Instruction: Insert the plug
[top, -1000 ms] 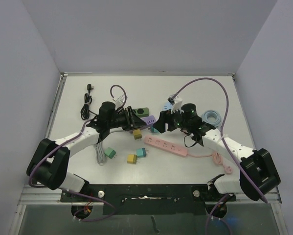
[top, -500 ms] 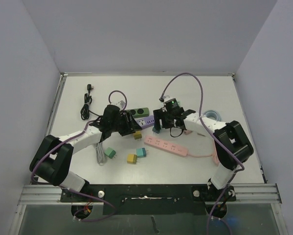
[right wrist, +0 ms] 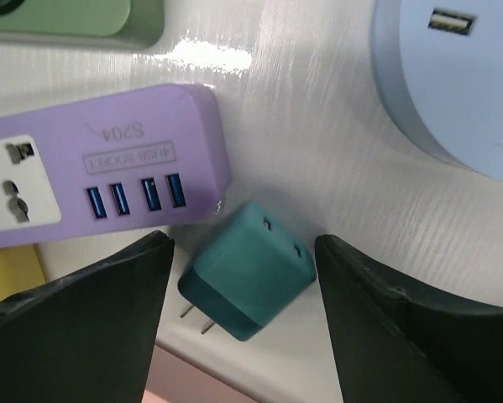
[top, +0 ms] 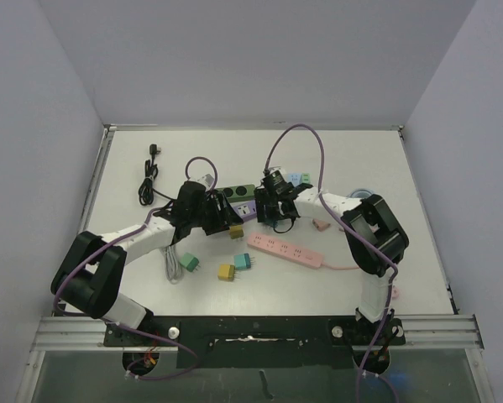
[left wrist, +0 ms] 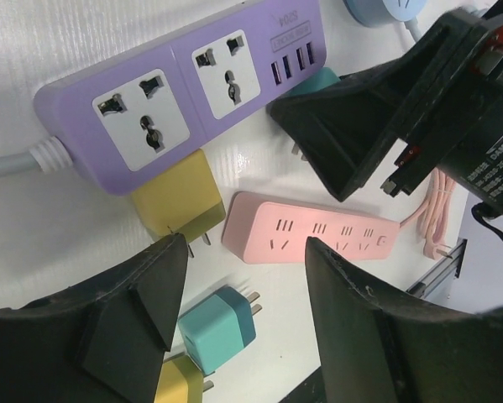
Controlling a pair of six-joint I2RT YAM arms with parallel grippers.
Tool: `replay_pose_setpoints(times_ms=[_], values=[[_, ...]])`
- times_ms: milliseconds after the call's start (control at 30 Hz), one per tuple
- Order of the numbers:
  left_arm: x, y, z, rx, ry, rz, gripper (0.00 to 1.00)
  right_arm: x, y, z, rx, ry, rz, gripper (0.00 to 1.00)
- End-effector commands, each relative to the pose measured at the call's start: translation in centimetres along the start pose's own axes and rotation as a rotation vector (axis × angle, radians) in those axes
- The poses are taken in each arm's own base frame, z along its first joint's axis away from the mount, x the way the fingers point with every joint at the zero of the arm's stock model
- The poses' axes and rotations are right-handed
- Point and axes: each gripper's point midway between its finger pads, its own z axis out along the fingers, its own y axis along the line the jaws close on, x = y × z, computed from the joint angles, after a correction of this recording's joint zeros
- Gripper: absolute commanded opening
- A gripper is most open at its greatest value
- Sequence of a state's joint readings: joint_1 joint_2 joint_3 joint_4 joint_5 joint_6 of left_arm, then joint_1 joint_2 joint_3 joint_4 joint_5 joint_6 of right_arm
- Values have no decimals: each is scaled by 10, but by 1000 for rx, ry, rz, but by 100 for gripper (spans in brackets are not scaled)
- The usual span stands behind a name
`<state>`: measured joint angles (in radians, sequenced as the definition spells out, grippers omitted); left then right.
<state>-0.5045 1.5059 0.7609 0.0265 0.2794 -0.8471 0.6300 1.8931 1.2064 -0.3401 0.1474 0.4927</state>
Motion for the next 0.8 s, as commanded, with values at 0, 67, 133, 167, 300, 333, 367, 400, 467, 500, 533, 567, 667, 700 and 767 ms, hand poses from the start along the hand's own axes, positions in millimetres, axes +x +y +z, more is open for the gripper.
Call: replay_pose_setpoints(times_ms=[0, 67, 133, 167, 300, 333, 367, 400, 467, 500, 533, 567, 667, 700, 767], values=[[-8, -5, -2, 17, -35, 36, 58, -21, -4, -2, 49, -33, 54, 66], [-7, -6, -2, 20, -32, 37, 58, -21, -3, -2, 44, -32, 62, 57], [-7, -7, -3, 30, -31, 36, 58, -25, -1, -5, 34, -48, 81, 48], [-6, -8, -3, 36, -31, 34, 58, -28, -1, -9, 24, -64, 94, 45], [-7, -20, -7, 90, -45, 40, 59, -45, 1, -33, -29, -163, 183, 39], [-6, -23, -8, 104, -50, 43, 59, -52, 3, -41, -49, -202, 223, 38], [-7, -26, -9, 119, -60, 47, 59, -57, 3, -48, -64, -232, 243, 38], [-7, -31, -10, 135, -68, 51, 59, -60, 4, -55, -79, -255, 273, 38], [-6, -39, -11, 163, -84, 57, 60, -65, 6, -65, -106, -291, 334, 38], [-6, -41, -10, 170, -91, 59, 59, -68, 7, -70, -121, -309, 358, 38], [-5, -45, -9, 183, -98, 64, 60, -70, 8, -74, -134, -322, 379, 38], [-6, -52, -9, 207, -107, 73, 60, -71, 9, -78, -147, -335, 401, 38], [-2, -74, -11, 286, -127, 101, 60, -74, 13, -91, -200, -371, 462, 38], [-3, -82, -13, 315, -142, 108, 60, -75, 17, -95, -223, -380, 479, 39], [-4, -96, -17, 374, -170, 113, 62, -78, 24, -105, -274, -396, 512, 39]])
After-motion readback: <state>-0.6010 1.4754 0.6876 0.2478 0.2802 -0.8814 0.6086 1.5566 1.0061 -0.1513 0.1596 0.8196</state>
